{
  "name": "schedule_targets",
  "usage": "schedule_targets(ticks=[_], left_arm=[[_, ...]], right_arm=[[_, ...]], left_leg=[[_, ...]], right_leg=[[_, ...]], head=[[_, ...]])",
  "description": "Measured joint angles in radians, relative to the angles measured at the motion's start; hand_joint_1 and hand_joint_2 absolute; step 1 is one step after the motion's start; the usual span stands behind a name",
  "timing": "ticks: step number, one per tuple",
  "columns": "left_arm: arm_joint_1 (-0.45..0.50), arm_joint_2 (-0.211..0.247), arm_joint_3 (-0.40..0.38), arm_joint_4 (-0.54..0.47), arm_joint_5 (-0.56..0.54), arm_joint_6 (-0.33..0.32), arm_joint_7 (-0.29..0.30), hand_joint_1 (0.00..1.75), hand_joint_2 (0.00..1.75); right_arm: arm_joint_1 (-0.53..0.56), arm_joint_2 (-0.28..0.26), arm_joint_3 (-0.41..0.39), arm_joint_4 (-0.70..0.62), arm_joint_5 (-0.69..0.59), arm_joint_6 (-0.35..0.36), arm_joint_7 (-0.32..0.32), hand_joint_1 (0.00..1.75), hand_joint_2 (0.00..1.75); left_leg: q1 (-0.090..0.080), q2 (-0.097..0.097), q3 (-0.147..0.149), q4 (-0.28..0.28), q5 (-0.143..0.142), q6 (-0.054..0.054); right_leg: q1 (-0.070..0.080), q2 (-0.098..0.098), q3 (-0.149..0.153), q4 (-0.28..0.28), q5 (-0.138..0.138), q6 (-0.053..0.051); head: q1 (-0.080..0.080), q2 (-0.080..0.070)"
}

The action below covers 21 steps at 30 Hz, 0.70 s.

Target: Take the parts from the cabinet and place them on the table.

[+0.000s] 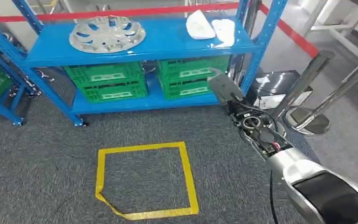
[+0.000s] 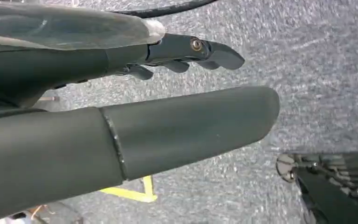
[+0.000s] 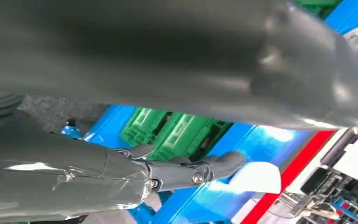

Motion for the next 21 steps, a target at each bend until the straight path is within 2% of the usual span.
schedule_targets(ticks=[1, 2, 3, 4, 5, 6, 7, 8, 9, 11, 12, 13, 16, 17, 18, 19, 20, 21], left_arm=[[-0.003, 0.002, 0.0, 0.0, 0.002, 0.001, 0.002, 0.0, 0.0], [-0.002, 0.001, 0.0, 0.001, 0.003, 0.001, 0.005, 0.0, 0.0], [-0.003, 0.0, 0.0, 0.001, 0.003, 0.001, 0.006, 0.0, 0.0], [-0.004, 0.001, 0.0, 0.0, 0.004, 0.001, 0.006, 0.0, 0.0], [-0.003, 0.002, 0.001, 0.001, 0.004, 0.002, 0.007, 0.0, 0.0], [-0.002, 0.002, 0.001, 0.001, 0.004, 0.002, 0.007, 0.0, 0.0], [-0.002, 0.002, 0.002, 0.001, 0.004, 0.002, 0.008, 0.0, 0.0], [0.0, 0.002, 0.003, 0.001, 0.004, 0.002, 0.008, 0.0, 0.0], [0.001, 0.002, 0.004, 0.001, 0.003, 0.003, 0.008, 0.0, 0.0], [0.001, 0.002, 0.008, 0.001, 0.002, 0.003, 0.008, 0.0, 0.0], [0.001, 0.002, 0.008, 0.001, 0.001, 0.003, 0.008, 0.0, 0.0], [0.0, 0.002, 0.009, 0.001, 0.0, 0.003, 0.008, 0.0, 0.0], [-0.001, 0.002, 0.01, 0.001, 0.0, 0.003, 0.009, 0.0, 0.0], [-0.001, 0.002, 0.01, 0.001, 0.001, 0.003, 0.009, 0.0, 0.0], [-0.002, 0.002, 0.01, 0.001, 0.001, 0.003, 0.009, 0.0, 0.0], [-0.001, 0.0, 0.01, 0.001, 0.001, 0.003, 0.01, 0.0, 0.0], [-0.002, 0.0, 0.011, 0.001, 0.001, 0.003, 0.01, 0.0, 0.0], [-0.003, 0.0, 0.011, 0.001, 0.001, 0.003, 0.01, 0.0, 0.0]], right_arm=[[-0.001, 0.0, 0.0, 0.0, 0.002, -0.001, -0.003, 0.0, 0.0], [-0.001, 0.003, 0.001, 0.0, 0.003, -0.001, -0.005, 0.0, 0.0], [-0.004, 0.004, 0.002, 0.0, 0.003, -0.002, -0.007, 0.0, 0.0], [-0.007, 0.004, 0.002, 0.0, 0.003, -0.004, -0.006, 0.0, 0.0], [-0.007, 0.004, 0.002, 0.0, 0.003, -0.005, -0.007, 0.0, 0.0], [-0.004, 0.005, 0.002, 0.0, 0.003, -0.005, -0.007, 0.0, 0.0], [0.0, 0.005, 0.003, 0.0, 0.002, -0.005, -0.007, 0.0, 0.0], [0.004, 0.005, 0.003, 0.0, 0.002, -0.005, -0.008, 0.0, 0.0], [0.006, 0.005, 0.004, 0.0, 0.002, -0.005, -0.007, 0.0, 0.0], [0.005, 0.005, 0.004, 0.0, -0.002, -0.005, -0.006, 0.0, 0.0], [0.006, 0.005, 0.004, 0.0, -0.002, -0.006, -0.006, 0.0, 0.0], [0.005, 0.004, 0.004, 0.0, -0.002, -0.006, -0.005, 0.0, 0.0], [0.008, 0.004, 0.005, 0.0, -0.002, -0.005, -0.003, 0.0, 0.0], [0.009, 0.005, 0.005, -0.001, -0.002, -0.005, -0.003, 0.0, 0.0], [0.009, 0.004, 0.005, -0.002, -0.002, -0.005, -0.003, 0.0, 1.75], [0.01, 0.005, 0.006, -0.003, -0.002, -0.008, -0.004, 0.0, 1.75], [0.007, 0.004, 0.006, -0.003, -0.002, -0.014, -0.003, 0.0, 1.75], [0.008, 0.004, 0.005, -0.003, -0.002, -0.025, -0.002, 0.0, 1.75]], left_leg=[[-0.006, 0.001, 0.004, 0.0, -0.004, -0.006], [-0.001, 0.0, 0.003, 0.013, -0.011, -0.012], [0.0, 0.0, -0.016, 0.052, -0.029, -0.021], [0.006, 0.001, -0.067, 0.143, -0.069, -0.028], [0.01, 0.001, -0.116, 0.226, -0.099, -0.033], [0.013, 0.001, -0.168, 0.307, -0.121, -0.038], [0.016, 0.001, -0.203, 0.348, -0.118, -0.04], [0.019, 0.001, -0.21, 0.332, -0.086, -0.043], [0.021, 0.001, -0.191, 0.268, -0.035, -0.043], [0.025, 0.002, -0.104, 0.057, 0.083, -0.042], [0.024, 0.001, -0.081, 0.009, 0.083, -0.039], [0.016, -0.001, -0.081, 0.005, 0.077, -0.032], [0.012, -0.001, -0.082, 0.009, 0.068, -0.019], [0.01, -0.001, -0.081, 0.01, 0.063, -0.01], [0.015, -0.001, -0.072, 0.003, 0.064, -0.005], [0.018, 0.001, -0.064, -0.002, 0.061, 0.002], [0.017, 0.001, -0.061, -0.002, 0.056, 0.01], [0.016, 0.0, -0.057, -0.001, 0.053, 0.014]], right_leg=[[-0.008, 0.002, 0.009, -0.01, 0.002, -0.004], [-0.013, 0.0, 0.019, -0.018, 0.003, -0.006], [-0.014, 0.0, 0.024, -0.021, 0.001, -0.009], [-0.014, -0.001, 0.025, -0.021, -0.001, -0.013], [-0.014, -0.002, 0.027, -0.021, -0.004, -0.015], [-0.015, -0.002, 0.029, -0.021, -0.009, -0.015], [-0.017, -0.001, 0.035, -0.021, -0.014, -0.014], [-0.019, 0.0, 0.042, -0.021, -0.02, -0.012], [-0.021, 0.001, 0.052, -0.021, -0.027, -0.009], [-0.026, 0.002, 0.075, -0.021, -0.043, 0.002], [-0.026, 0.002, 0.078, -0.022, -0.049, 0.008], [-0.021, 0.005, 0.077, -0.021, -0.054, 0.015], [-0.02, 0.006, 0.08, -0.024, -0.059, 0.023], [-0.024, 0.007, 0.085, -0.03, -0.062, 0.031], [-0.022, 0.006, 0.084, -0.029, -0.068, 0.038], [-0.024, -0.003, 0.071, 0.004, -0.085, 0.04], [-0.022, -0.004, 0.037, 0.076, -0.118, 0.04], [-0.021, -0.003, -0.01, 0.166, -0.152, 0.04]], head=[[-0.002, 0.0], [0.0, 0.0], [-0.008, 0.0], [-0.017, 0.0], [-0.017, 0.0], [-0.018, 0.0], [-0.02, 0.0], [-0.021, 0.0], [-0.022, 0.0], [-0.025, 0.0], [-0.028, 0.0], [-0.034, 0.0], [-0.029, 0.0], [-0.029, 0.0], [-0.03, 0.0], [-0.023, 0.0], [-0.016, 0.0], [-0.012, 0.0]])
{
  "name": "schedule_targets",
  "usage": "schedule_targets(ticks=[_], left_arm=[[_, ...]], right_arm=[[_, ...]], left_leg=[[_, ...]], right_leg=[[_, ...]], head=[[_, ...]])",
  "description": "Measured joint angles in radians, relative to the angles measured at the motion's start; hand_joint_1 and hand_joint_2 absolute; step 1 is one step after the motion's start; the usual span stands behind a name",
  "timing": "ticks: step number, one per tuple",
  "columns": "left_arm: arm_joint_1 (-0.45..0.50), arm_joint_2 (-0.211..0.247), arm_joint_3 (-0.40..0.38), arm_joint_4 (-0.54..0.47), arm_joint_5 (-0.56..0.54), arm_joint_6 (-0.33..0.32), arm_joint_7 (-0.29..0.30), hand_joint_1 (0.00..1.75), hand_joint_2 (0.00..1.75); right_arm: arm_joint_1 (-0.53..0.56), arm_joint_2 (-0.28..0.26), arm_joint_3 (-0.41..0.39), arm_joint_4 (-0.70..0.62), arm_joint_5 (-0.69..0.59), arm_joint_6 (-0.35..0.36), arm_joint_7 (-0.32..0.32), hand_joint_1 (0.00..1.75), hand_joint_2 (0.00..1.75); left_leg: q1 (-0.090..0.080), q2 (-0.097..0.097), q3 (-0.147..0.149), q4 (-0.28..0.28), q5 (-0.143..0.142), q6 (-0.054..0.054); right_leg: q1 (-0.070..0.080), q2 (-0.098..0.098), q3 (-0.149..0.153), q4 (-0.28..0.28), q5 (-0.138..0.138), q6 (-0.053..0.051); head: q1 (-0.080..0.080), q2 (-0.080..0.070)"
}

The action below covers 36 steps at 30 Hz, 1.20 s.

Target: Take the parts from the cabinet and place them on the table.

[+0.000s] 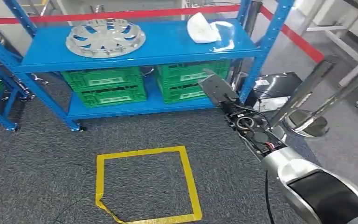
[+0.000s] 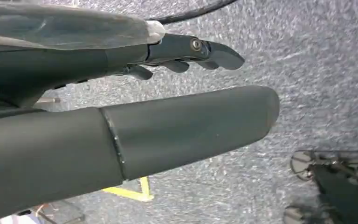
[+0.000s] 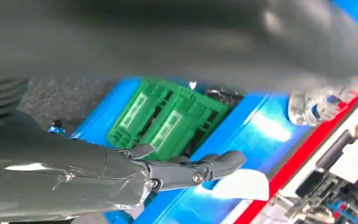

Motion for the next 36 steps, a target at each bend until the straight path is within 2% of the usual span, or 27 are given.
schedule_targets(ticks=[2, 3, 4, 6, 7, 8, 10, 13, 14, 16, 17, 18, 19, 20, 21, 22, 23, 24, 26, 28, 29, 30, 31, 32, 33, 34, 36], left_arm=[[0.001, -0.001, 0.001, 0.0, 0.0, 0.0, 0.0, 0.0, 0.0], [0.004, -0.001, 0.003, 0.0, 0.0, 0.002, 0.001, 0.0, 0.0], [0.005, -0.001, 0.003, 0.0, 0.0, 0.002, 0.001, 0.0, 0.0], [0.005, -0.002, 0.004, 0.0, 0.0, 0.002, 0.001, 0.0, 0.0], [0.005, -0.002, 0.005, 0.0, 0.0, 0.002, 0.001, 0.0, 0.0], [0.004, -0.005, 0.005, 0.0, -0.002, 0.002, 0.001, 0.0, 0.0], [0.001, -0.004, 0.005, 0.0, -0.005, 0.002, 0.001, 0.0, 0.0], [0.002, -0.005, 0.006, 0.001, -0.008, 0.002, 0.001, 0.0, 0.0], [0.001, -0.006, 0.006, 0.001, -0.008, 0.002, 0.001, 0.0, 0.0], [0.001, -0.005, 0.006, 0.001, -0.011, 0.004, 0.001, 0.0, 0.0], [0.003, -0.005, 0.006, 0.001, -0.013, 0.005, 0.001, 0.0, 0.0], [0.004, -0.005, 0.006, 0.001, -0.014, 0.005, 0.001, 0.0, 0.0], [0.007, -0.005, 0.006, 0.001, -0.015, 0.005, 0.001, 0.0, 0.0], [0.007, -0.005, 0.006, 0.001, -0.015, 0.005, 0.001, 0.0, 0.0], [0.006, -0.004, 0.006, 0.001, -0.015, 0.005, 0.001, 0.0, 0.0], [0.006, -0.004, 0.006, 0.001, -0.015, 0.005, 0.001, 0.0, 0.0], [0.006, -0.003, 0.007, 0.001, -0.015, 0.005, 0.001, 0.0, 0.0], [0.003, -0.004, 0.007, 0.001, -0.015, 0.006, 0.001, 0.0, 0.0], [0.003, -0.004, 0.008, 0.001, -0.013, 0.007, 0.002, 0.0, 0.0], [0.003, -0.005, 0.008, 0.001, -0.011, 0.007, 0.002, 0.0, 0.0], [0.003, -0.005, 0.008, 0.001, -0.01, 0.007, 0.002, 0.0, 0.0], [0.001, -0.005, 0.011, 0.001, -0.01, 0.007, 0.002, 0.0, 0.0], [0.0, -0.005, 0.013, 0.001, -0.01, 0.007, 0.002, 0.0, 0.0], [0.0, -0.005, 0.015, 0.001, -0.01, 0.007, 0.002, 0.0, 0.0], [0.001, -0.005, 0.015, 0.001, -0.008, 0.007, 0.002, 0.0, 0.0], [0.004, -0.005, 0.017, 0.001, -0.008, 0.007, 0.002, 0.0, 0.0], [0.005, -0.006, 0.022, 0.001, -0.007, 0.007, 0.002, 0.0, 0.0]], right_arm=[[0.009, -0.001, -0.001, 0.0, 0.0, -0.008, 0.003, 0.0, 1.75], [0.017, -0.001, 0.0, 0.001, 0.0, -0.013, 0.003, 0.0, 1.75], [0.019, -0.001, 0.0, 0.001, 0.001, -0.018, 0.003, 0.0, 1.75], [0.018, -0.001, -0.002, 0.0, 0.006, -0.042, 0.003, 0.0, 1.75], [0.017, -0.001, -0.002, 0.0, 0.006, -0.052, 0.003, 0.0, 1.75], [0.016, -0.001, -0.003, 0.0, 0.006, -0.066, 0.002, 0.0, 1.75], [0.019, -0.001, -0.009, -0.003, 0.006, -0.083, 0.003, 0.0, 1.75], [0.023, -0.001, -0.016, -0.015, 0.014, -0.102, 0.008, 0.0, 1.75], [0.023, -0.001, -0.017, -0.019, 0.019, -0.106, 0.011, 0.0, 1.75], [0.027, -0.005, -0.026, -0.024, 0.023, -0.111, 0.021, 0.0, 1.75], [0.032, -0.006, -0.026, -0.027, 0.023, -0.113, 0.023, 0.0, 1.75], [0.037, -0.007, -0.027, -0.029, 0.023, -0.114, 0.028, 0.0, 1.75], [0.043, -0.01, -0.031, -0.033, 0.023, -0.114, 0.031, 0.0, 1.75], [0.045, -0.011, -0.034, -0.037, 0.023, -0.115, 0.035, 0.0, 1.75], [0.045, -0.012, -0.038, -0.042, 0.023, -0.116, 0.037, 0.0, 1.75], [0.044, -0.013, -0.04, -0.047, 0.023, -0.116, 0.037, 0.0, 1.75], [0.042, -0.016, -0.043, -0.05, 0.023, -0.116, 0.038, 0.0, 1.75], [0.039, -0.018, -0.045, -0.051, 0.023, -0.117, 0.04, 0.0, 1.75], [0.039, -0.019, -0.048, -0.053, 0.024, -0.117, 0.04, 0.0, 1.75], [0.038, -0.021, -0.051, -0.06, 0.024, -0.117, 0.039, 0.0, 1.75], [0.034, -0.022, -0.051, -0.061, 0.024, -0.117, 0.037, 0.0, 1.75], [0.029, -0.022, -0.05, -0.061, 0.024, -0.116, 0.037, 0.0, 1.75], [0.03, -0.024, -0.053, -0.061, 0.024, -0.116, 0.039, 0.0, 0.0], [0.034, -0.026, -0.055, -0.061, 0.024, -0.116, 0.039, 0.0, 0.0], [0.037, -0.026, -0.055, -0.061, 0.024, -0.115, 0.039, 0.0, 0.0], [0.039, -0.026, -0.055, -0.061, 0.024, -0.114, 0.037, 0.0, 0.0], [0.036, -0.026, -0.056, -0.061, 0.024, -0.111, 0.035, 0.0, 0.0]], left_leg=[[-0.003, -0.001, 0.01, 0.0, -0.01, 0.005], [-0.004, -0.003, 0.021, 0.0, -0.018, 0.004], [-0.005, -0.003, 0.03, 0.0, -0.023, 0.003], [-0.005, -0.004, 0.057, 0.001, -0.04, -0.002], [-0.005, -0.004, 0.064, 0.001, -0.049, -0.006], [-0.012, -0.004, 0.064, 0.006, -0.055, -0.014], [-0.006, -0.004, 0.063, 0.003, -0.056, -0.022], [-0.006, -0.002, 0.064, 0.023, -0.076, -0.038], [-0.005, -0.001, 0.038, 0.072, -0.099, -0.042], [0.0, -0.001, -0.072, 0.258, -0.165, -0.051], [0.001, -0.001, -0.122, 0.332, -0.179, -0.054], [0.002, -0.001, -0.147, 0.354, -0.171, -0.055], [0.002, -0.001, -0.147, 0.325, -0.132, -0.054], [0.003, -0.001, -0.126, 0.262, -0.082, -0.052], [0.003, -0.001, -0.085, 0.154, -0.017, -0.047], [0.003, -0.001, -0.05, 0.066, 0.029, -0.043], [0.001, -0.001, -0.029, 0.023, 0.025, -0.036], [-0.005, -0.002, -0.03, 0.013, 0.022, -0.033], [-0.01, -0.002, -0.031, 0.019, 0.013, -0.021], [-0.001, 0.0, -0.015, 0.004, 0.013, -0.012], [-0.002, 0.0, -0.01, 0.002, 0.01, -0.006], [-0.003, 0.0, -0.007, 0.002, 0.006, 0.001], [-0.003, -0.001, -0.004, 0.002, 0.003, 0.005], [-0.004, -0.002, 0.0, 0.002, -0.001, 0.008], [-0.004, -0.004, 0.006, 0.003, -0.006, 0.007], [-0.004, -0.005, 0.014, 0.003, -0.012, 0.006], [-0.004, -0.006, 0.033, 0.004, -0.024, 0.001]], right_leg=[[0.001, 0.0, -0.086, 0.144, -0.036, 0.001], [0.001, 0.0, -0.11, 0.16, -0.017, -0.001], [0.001, 0.0, -0.104, 0.13, 0.016, -0.002], [0.002, 0.0, -0.036, -0.062, 0.146, -0.011], [0.003, -0.001, -0.009, -0.143, 0.179, -0.018], [0.011, 0.0, 0.005, -0.156, 0.163, -0.022], [0.014, 0.003, 0.011, -0.171, 0.15, -0.029], [0.003, 0.008, 0.036, -0.185, 0.149, -0.042], [0.001, 0.006, 0.039, -0.185, 0.148, -0.047], [0.002, 0.005, 0.043, -0.185, 0.141, -0.053], [0.002, 0.005, 0.046, -0.185, 0.136, -0.053], [0.002, 0.007, 0.052, -0.185, 0.132, -0.053], [0.001, 0.009, 0.061, -0.185, 0.125, -0.052], [0.001, 0.01, 0.07, -0.185, 0.119, -0.05], [0.0, 0.012, 0.082, -0.185, 0.11, -0.047], [0.001, 0.012, 0.09, -0.185, 0.104, -0.043], [0.003, 0.012, 0.091, -0.186, 0.098, -0.038], [0.009, 0.013, 0.088, -0.183, 0.093, -0.031], [0.005, 0.015, 0.091, -0.19, 0.089, -0.021], [-0.001, 0.013, 0.098, -0.184, 0.075, -0.01], [0.002, 0.007, 0.085, -0.147, 0.058, -0.007], [0.001, 0.003, 0.046, -0.069, 0.022, -0.005], [0.001, 0.004, -0.009, 0.034, -0.018, -0.003], [0.001, 0.004, -0.058, 0.116, -0.044, 0.0], [0.001, 0.003, -0.095, 0.165, -0.045, 0.001], [0.001, 0.003, -0.102, 0.153, -0.013, 0.001], [0.0, 0.002, -0.059, 0.022, 0.087, -0.003]], head=[[0.009, 0.0], [0.013, 0.0], [0.015, 0.0], [0.021, 0.0], [0.025, 0.0], [0.018, 0.0], [0.018, 0.0], [0.011, 0.0], [0.001, 0.0], [-0.006, 0.0], [-0.008, 0.0], [-0.011, 0.0], [-0.012, 0.0], [-0.013, 0.0], [-0.015, 0.0], [-0.016, 0.0], [-0.018, 0.0], [-0.02, 0.0], [-0.016, 0.0], [-0.014, 0.0], [-0.013, 0.0], [-0.009, 0.0], [-0.006, 0.0], [-0.002, 0.0], [0.005, 0.0], [0.01, 0.0], [0.017, 0.0]])
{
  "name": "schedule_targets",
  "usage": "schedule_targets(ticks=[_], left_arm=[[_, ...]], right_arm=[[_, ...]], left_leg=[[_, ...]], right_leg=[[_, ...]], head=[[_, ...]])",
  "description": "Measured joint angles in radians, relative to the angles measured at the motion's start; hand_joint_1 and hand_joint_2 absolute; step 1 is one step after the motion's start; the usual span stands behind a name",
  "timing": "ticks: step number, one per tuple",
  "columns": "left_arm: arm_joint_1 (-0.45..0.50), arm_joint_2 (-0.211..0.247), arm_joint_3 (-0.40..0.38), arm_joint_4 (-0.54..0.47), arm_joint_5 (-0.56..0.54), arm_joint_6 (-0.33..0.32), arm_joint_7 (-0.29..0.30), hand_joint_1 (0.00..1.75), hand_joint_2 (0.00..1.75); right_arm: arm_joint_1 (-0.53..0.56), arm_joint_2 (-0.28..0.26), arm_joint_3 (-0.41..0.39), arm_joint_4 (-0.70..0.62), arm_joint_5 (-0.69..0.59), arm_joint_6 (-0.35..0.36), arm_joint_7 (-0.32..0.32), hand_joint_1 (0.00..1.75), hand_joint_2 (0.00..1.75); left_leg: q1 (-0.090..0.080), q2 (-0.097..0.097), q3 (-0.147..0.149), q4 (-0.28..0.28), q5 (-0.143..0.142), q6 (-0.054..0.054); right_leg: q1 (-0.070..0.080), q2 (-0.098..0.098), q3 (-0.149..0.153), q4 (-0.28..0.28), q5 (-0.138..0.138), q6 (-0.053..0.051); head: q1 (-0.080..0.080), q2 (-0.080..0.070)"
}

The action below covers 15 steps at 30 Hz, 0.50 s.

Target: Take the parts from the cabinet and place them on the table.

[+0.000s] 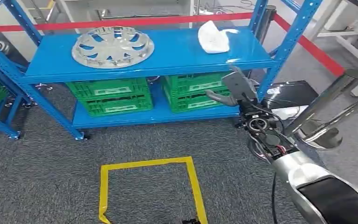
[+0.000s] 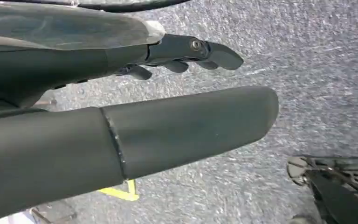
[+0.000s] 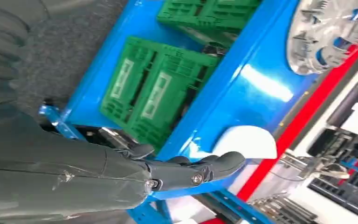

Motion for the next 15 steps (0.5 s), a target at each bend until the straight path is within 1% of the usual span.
schedule_targets(ticks=[1, 2, 3, 5, 6, 7, 8, 9, 10, 11, 12, 13, 14, 15], left_arm=[[0.0, -0.001, 0.0, 0.0, 0.0, 0.0, 0.0, 0.0, 0.0], [0.001, -0.001, 0.002, 0.0, 0.0, 0.0, 0.0, 0.0, 0.0], [-0.003, -0.001, 0.003, 0.0, 0.001, 0.0, 0.0, 0.0, 0.0], [-0.004, -0.001, 0.004, 0.0, 0.001, 0.0, 0.0, 0.0, 0.0], [-0.005, -0.001, 0.005, 0.0, 0.002, 0.0, 0.0, 0.0, 0.0], [-0.005, 0.001, 0.005, 0.0, 0.002, 0.0, 0.0, 0.0, 0.0], [-0.005, -0.001, 0.005, 0.0, 0.002, 0.0, -0.001, 0.0, 0.0], [-0.006, -0.001, 0.006, 0.0, 0.002, 0.0, -0.001, 0.0, 0.0], [-0.007, 0.0, 0.007, 0.0, 0.002, 0.0, -0.001, 0.0, 0.0], [-0.007, 0.001, 0.007, 0.0, 0.002, 0.0, -0.001, 0.0, 0.0], [-0.005, 0.001, 0.007, 0.0, 0.002, 0.0, -0.001, 0.0, 0.0], [-0.003, 0.001, 0.007, 0.0, 0.002, 0.0, -0.001, 0.0, 0.0], [-0.001, 0.001, 0.007, 0.0, 0.002, 0.0, -0.001, 0.0, 0.0], [-0.001, 0.001, 0.007, 0.0, 0.002, 0.0, -0.001, 0.0, 0.0]], right_arm=[[-0.002, 0.0, -0.001, 0.0, 0.0, 0.001, -0.001, 0.0, 0.0], [-0.004, 0.0, -0.001, 0.0, 0.0, 0.002, -0.002, 0.0, 0.0], [-0.007, 0.0, -0.001, 0.0, 0.0, 0.002, -0.003, 0.0, 0.0], [-0.004, 0.0, -0.001, 0.0, 0.005, 0.003, -0.007, 0.0, 0.0], [-0.005, 0.0, -0.001, 0.0, 0.01, 0.003, -0.008, 0.0, 0.0], [-0.006, 0.0, -0.001, -0.001, 0.014, 0.003, -0.01, 0.0, 0.0], [-0.007, 0.0, 0.0, -0.001, 0.015, 0.003, -0.012, 0.0, 0.0], [-0.008, 0.0, 0.0, -0.001, 0.015, 0.003, -0.012, 0.0, 0.0], [-0.008, 0.0, 0.0, -0.001, 0.015, 0.003, -0.012, 0.0, 0.0], [-0.007, 0.0, 0.0, -0.001, 0.015, 0.003, -0.012, 0.0, 0.0], [-0.007, 0.0, 0.0, -0.001, 0.015, 0.003, -0.012, 0.0, 1.75], [-0.005, 0.0, 0.0, -0.001, 0.015, 0.003, -0.012, 0.0, 1.75], [-0.004, 0.0, 0.001, -0.001, 0.015, 0.003, -0.012, 0.0, 1.75], [-0.004, 0.0, 0.001, -0.001, 0.015, 0.003, -0.012, 0.0, 1.75]], left_leg=[[0.0, 0.0, 0.009, 0.001, -0.007, -0.003], [-0.001, -0.001, 0.014, 0.002, -0.015, -0.01], [-0.007, -0.002, 0.012, 0.009, -0.02, -0.015], [-0.005, -0.002, 0.011, 0.002, -0.021, -0.023], [-0.005, -0.001, 0.014, 0.0, -0.022, -0.028], [-0.002, 0.0, 0.015, 0.006, -0.03, -0.035], [-0.001, 0.003, 0.004, 0.039, -0.044, -0.041], [0.0, 0.003, -0.033, 0.108, -0.077, -0.047], [0.002, 0.003, -0.086, 0.203, -0.117, -0.053], [0.003, 0.003, -0.14, 0.293, -0.146, -0.057], [0.003, 0.003, -0.172, 0.341, -0.154, -0.059], [0.004, 0.004, -0.193, 0.351, -0.134, -0.059], [0.005, 0.004, -0.18, 0.303, -0.091, -0.057], [0.005, 0.004, -0.156, 0.244, -0.051, -0.055]], right_leg=[[0.0, 0.0, 0.033, -0.087, 0.053, -0.003], [0.001, 0.0, 0.059, -0.171, 0.087, -0.009], [0.007, 0.001, 0.075, -0.196, 0.072, -0.012], [0.011, 0.004, 0.069, -0.19, 0.067, -0.023], [0.009, 0.006, 0.07, -0.193, 0.068, -0.029], [0.0, 0.006, 0.082, -0.202, 0.07, -0.035], [0.001, 0.006, 0.087, -0.205, 0.068, -0.039], [0.001, 0.004, 0.09, -0.205, 0.065, -0.044], [0.001, 0.001, 0.091, -0.204, 0.061, -0.048], [0.002, 0.0, 0.093, -0.204, 0.058, -0.05], [0.002, 0.0, 0.095, -0.204, 0.055, -0.051], [0.002, 0.001, 0.101, -0.204, 0.049, -0.05], [0.002, 0.003, 0.109, -0.204, 0.044, -0.049], [0.001, 0.004, 0.116, -0.204, 0.04, -0.048]], head=[[0.003, 0.0], [0.007, 0.0], [0.003, 0.0], [-0.004, 0.0], [-0.006, 0.0], [-0.005, 0.0], [-0.011, 0.0], [-0.021, 0.0], [-0.026, 0.0], [-0.026, 0.0], [-0.026, 0.0], [-0.028, 0.0], [-0.029, 0.0], [-0.03, 0.0]])
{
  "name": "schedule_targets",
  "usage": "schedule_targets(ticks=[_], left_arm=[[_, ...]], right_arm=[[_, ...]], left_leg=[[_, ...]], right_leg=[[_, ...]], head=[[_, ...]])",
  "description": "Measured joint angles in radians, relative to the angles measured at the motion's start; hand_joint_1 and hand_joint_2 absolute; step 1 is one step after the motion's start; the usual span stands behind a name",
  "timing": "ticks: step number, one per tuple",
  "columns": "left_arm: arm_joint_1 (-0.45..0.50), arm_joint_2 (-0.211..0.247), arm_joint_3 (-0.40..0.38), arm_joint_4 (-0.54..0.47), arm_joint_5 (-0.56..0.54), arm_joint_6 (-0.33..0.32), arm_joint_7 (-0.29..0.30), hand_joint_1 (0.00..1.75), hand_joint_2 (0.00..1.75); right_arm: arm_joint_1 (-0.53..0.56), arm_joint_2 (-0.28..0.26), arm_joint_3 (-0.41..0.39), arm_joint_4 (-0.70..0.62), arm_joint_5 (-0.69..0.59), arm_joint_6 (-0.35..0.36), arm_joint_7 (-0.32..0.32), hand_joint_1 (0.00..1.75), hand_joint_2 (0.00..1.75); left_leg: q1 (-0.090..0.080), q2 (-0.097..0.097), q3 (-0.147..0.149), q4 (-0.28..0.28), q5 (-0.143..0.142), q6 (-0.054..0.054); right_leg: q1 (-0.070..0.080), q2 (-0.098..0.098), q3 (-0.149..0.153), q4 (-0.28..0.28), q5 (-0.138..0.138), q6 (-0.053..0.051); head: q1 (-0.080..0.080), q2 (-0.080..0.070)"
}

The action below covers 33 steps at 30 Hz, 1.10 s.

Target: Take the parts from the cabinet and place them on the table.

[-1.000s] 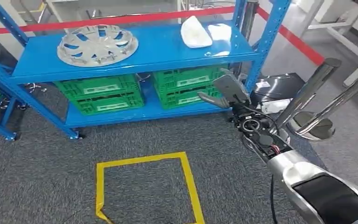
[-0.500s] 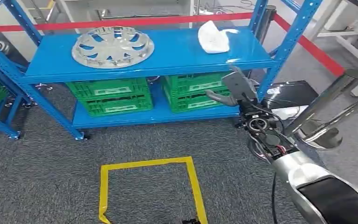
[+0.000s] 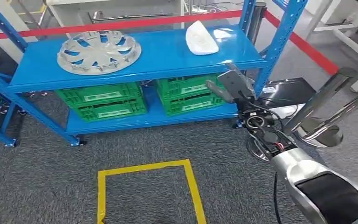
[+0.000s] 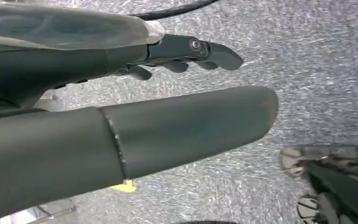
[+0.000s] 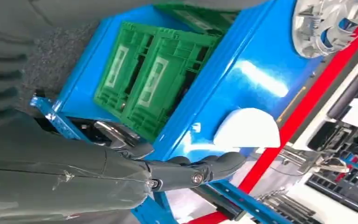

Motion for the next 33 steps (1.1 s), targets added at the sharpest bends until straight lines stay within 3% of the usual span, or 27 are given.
schedule_targets(ticks=[1, 2, 3, 6, 8, 9, 11, 12, 13, 14, 16, 17, 18, 21, 23, 24, 25, 26, 27, 28, 29, 30, 32, 33], left_arm=[[-0.001, 0.001, 0.0, 0.0, 0.0, 0.0, 0.0, 0.0, 0.0], [-0.001, 0.002, 0.0, 0.0, 0.0, 0.0, -0.001, 0.0, 0.0], [-0.002, 0.004, 0.001, 0.0, 0.0, 0.0, -0.001, 0.0, 0.0], [-0.004, 0.006, 0.001, 0.0, 0.0, 0.0, -0.001, 0.0, 0.0], [-0.004, 0.004, 0.001, 0.0, 0.0, 0.0, -0.001, 0.0, 0.0], [-0.004, 0.004, 0.001, 0.0, 0.0, 0.0, -0.001, 0.0, 0.0], [-0.005, 0.004, 0.002, 0.0, -0.003, 0.001, -0.001, 0.0, 0.0], [-0.004, 0.004, 0.002, 0.0, -0.003, 0.002, -0.001, 0.0, 0.0], [-0.003, 0.004, 0.002, 0.0, -0.003, 0.002, 0.0, 0.0, 0.0], [-0.002, 0.004, 0.002, 0.0, -0.003, 0.002, 0.0, 0.0, 0.0], [-0.002, 0.002, 0.002, 0.0, -0.003, 0.002, 0.0, 0.0, 0.0], [-0.002, 0.002, 0.002, 0.0, -0.003, 0.002, 0.0, 0.0, 0.0], [-0.001, 0.003, 0.002, 0.0, -0.003, 0.002, 0.0, 0.0, 0.0], [-0.006, 0.003, 0.002, 0.0, -0.003, 0.002, -0.001, 0.0, 0.0], [-0.006, 0.002, 0.002, 0.0, -0.003, 0.002, -0.001, 0.0, 0.0], [-0.006, 0.0, 0.002, 0.0, -0.004, 0.002, -0.001, 0.0, 0.0], [-0.007, 0.0, 0.002, 0.0, -0.007, 0.002, -0.001, 0.0, 0.0], [-0.007, 0.001, 0.002, 0.0, -0.009, 0.002, -0.001, 0.0, 0.0], [-0.006, 0.001, 0.002, 0.0, -0.01, 0.002, -0.001, 0.0, 0.0], [-0.004, 0.001, 0.002, 0.0, -0.012, 0.002, -0.001, 0.0, 0.0], [-0.002, 0.0, 0.002, 0.0, -0.014, 0.002, -0.001, 0.0, 0.0], [-0.001, 0.0, 0.002, 0.0, -0.015, 0.002, -0.001, 0.0, 0.0], [-0.002, 0.001, 0.002, 0.0, -0.017, 0.002, -0.001, 0.0, 0.0], [-0.002, 0.005, 0.002, 0.0, -0.017, 0.002, -0.001, 0.0, 0.0]], right_arm=[[0.0, 0.0, 0.0, 0.0, 0.001, 0.0, 0.0, 0.0, 1.75], [-0.001, 0.0, 0.0, 0.0, 0.003, 0.0, 0.0, 0.0, 1.75], [-0.002, 0.0, 0.001, 0.0, 0.003, 0.0, -0.001, 0.0, 1.75], [-0.003, 0.0, 0.0, 0.0, 0.002, 0.0, 0.0, 0.0, 1.75], [-0.003, 0.0, 0.0, -0.002, 0.003, 0.001, -0.003, 0.0, 1.75], [-0.005, 0.0, 0.0, -0.002, 0.003, 0.002, -0.005, 0.0, 1.75], [-0.003, 0.0, -0.003, 0.0, 0.002, 0.002, -0.005, 0.0, 1.75], [0.002, 0.0, -0.003, 0.0, 0.002, 0.003, -0.005, 0.0, 1.75], [0.007, 0.0, -0.003, 0.0, 0.002, 0.005, -0.005, 0.0, 1.75], [0.01, 0.0, -0.003, 0.0, 0.002, 0.008, -0.004, 0.0, 1.75], [0.008, 0.0, -0.003, 0.0, 0.002, 0.011, -0.005, 0.0, 1.75], [0.008, 0.0, -0.003, 0.0, 0.002, 0.012, -0.005, 0.0, 1.75], [0.007, 0.0, -0.004, 0.0, 0.002, 0.012, -0.005, 0.0, 1.75], [0.013, 0.0, -0.004, -0.001, 0.002, 0.012, -0.003, 0.0, 1.75], [0.013, 0.0, -0.004, -0.007, 0.003, 0.012, 0.004, 0.0, 1.75], [0.012, 0.0, -0.004, -0.012, 0.004, 0.011, 0.005, 0.0, 1.75], [0.012, 0.0, -0.005, -0.013, 0.006, 0.009, 0.007, 0.0, 1.75], [0.013, 0.0, -0.005, -0.013, 0.01, 0.008, 0.014, 0.0, 1.75], [0.016, -0.001, -0.005, -0.013, 0.013, 0.006, 0.016, 0.0, 1.75], [0.019, -0.001, -0.006, -0.014, 0.016, 0.003, 0.018, 0.0, 1.75], [0.022, -0.001, -0.006, -0.014, 0.017, -0.001, 0.021, 0.0, 1.75], [0.025, -0.001, -0.006, -0.016, 0.018, -0.005, 0.023, 0.0, 1.75], [0.025, -0.001, -0.008, -0.021, 0.018, -0.008, 0.025, 0.0, 1.75], [0.025, -0.001, -0.01, -0.021, 0.018, -0.01, 0.024, 0.0, 1.75]], left_leg=[[0.0, 0.0, 0.054, -0.131, 0.074, 0.007], [-0.002, 0.001, 0.088, -0.216, 0.109, 0.014], [-0.01, 0.001, 0.1, -0.234, 0.092, 0.018], [-0.014, 0.0, 0.1, -0.233, 0.082, 0.036], [-0.004, 0.001, 0.122, -0.253, 0.083, 0.045], [-0.003, 0.002, 0.126, -0.255, 0.079, 0.051], [-0.004, 0.0, 0.136, -0.254, 0.07, 0.059], [-0.005, -0.001, 0.141, -0.253, 0.064, 0.059], [-0.005, -0.002, 0.148, -0.253, 0.058, 0.058], [-0.004, -0.002, 0.158, -0.252, 0.051, 0.056], [-0.002, -0.003, 0.181, -0.246, 0.032, 0.049], [-0.002, -0.003, 0.189, -0.244, 0.022, 0.044], [-0.005, -0.004, 0.192, -0.244, 0.018, 0.04], [-0.006, -0.004, 0.188, -0.246, 0.014, 0.024], [-0.002, 0.0, 0.189, -0.235, 0.0, 0.013], [-0.003, 0.001, 0.169, -0.19, -0.02, 0.009], [-0.002, 0.001, 0.129, -0.118, -0.049, 0.004], [-0.001, 0.001, 0.066, -0.012, -0.086, 0.001], [-0.001, 0.001, 0.016, 0.064, -0.103, -0.001], [-0.001, 0.001, -0.017, 0.103, -0.1, -0.001], [-0.002, 0.001, -0.025, 0.089, -0.072, 0.003], [-0.002, 0.001, -0.006, 0.028, -0.022, 0.009], [-0.009, 0.001, 0.072, -0.169, 0.09, 0.029], [-0.016, 0.0, 0.098, -0.223, 0.089, 0.038]], right_leg=[[0.0, 0.0, 0.013, 0.0, -0.009, 0.004], [0.0, 0.0, 0.018, -0.001, -0.016, 0.008], [0.009, 0.001, 0.019, 0.002, -0.023, 0.014], [0.004, 0.002, 0.025, -0.007, -0.029, 0.029], [0.004, -0.002, 0.027, 0.017, -0.048, 0.039], [0.005, -0.003, 0.003, 0.066, -0.073, 0.04], [0.003, -0.003, -0.1, 0.255, -0.144, 0.045], [0.002, -0.004, -0.141, 0.318, -0.158, 0.047], [0.001, -0.004, -0.162, 0.336, -0.146, 0.049], [-0.001, -0.004, -0.157, 0.302, -0.106, 0.05], [-0.003, -0.006, -0.093, 0.125, 0.016, 0.05], [-0.004, -0.008, -0.062, 0.037, 0.055, 0.049], [0.001, -0.007, -0.05, 0.034, 0.031, 0.049], [0.007, 0.0, -0.049, 0.022, 0.024, 0.027], [-0.001, 0.003, -0.037, 0.014, 0.025, 0.015], [-0.002, 0.002, -0.033, 0.013, 0.021, 0.01], [-0.001, 0.001, -0.031, 0.013, 0.018, 0.006], [0.001, -0.001, -0.029, 0.013, 0.014, 0.002], [0.002, -0.001, -0.027, 0.013, 0.011, 0.0], [0.003, 0.0, -0.023, 0.013, 0.007, -0.001], [0.004, 0.002, -0.017, 0.013, 0.002, -0.001], [0.005, 0.005, -0.008, 0.013, -0.003, -0.001], [0.008, 0.006, 0.011, 0.012, -0.015, 0.002], [0.008, 0.006, 0.014, 0.01, -0.019, 0.004]], head=[[-0.001, 0.0], [-0.005, 0.0], [-0.007, 0.0], [-0.001, 0.0], [0.002, 0.0], [0.005, 0.0], [0.017, 0.0], [0.02, 0.0], [0.023, 0.0], [0.026, 0.0], [0.033, 0.0], [0.037, 0.0], [0.035, 0.0], [0.025, 0.0], [0.026, 0.0], [0.016, 0.0], [0.005, 0.0], [0.002, 0.0], [0.001, 0.0], [0.002, 0.0], [0.001, 0.0], [-0.001, 0.0], [-0.003, 0.0], [-0.002, 0.0]])
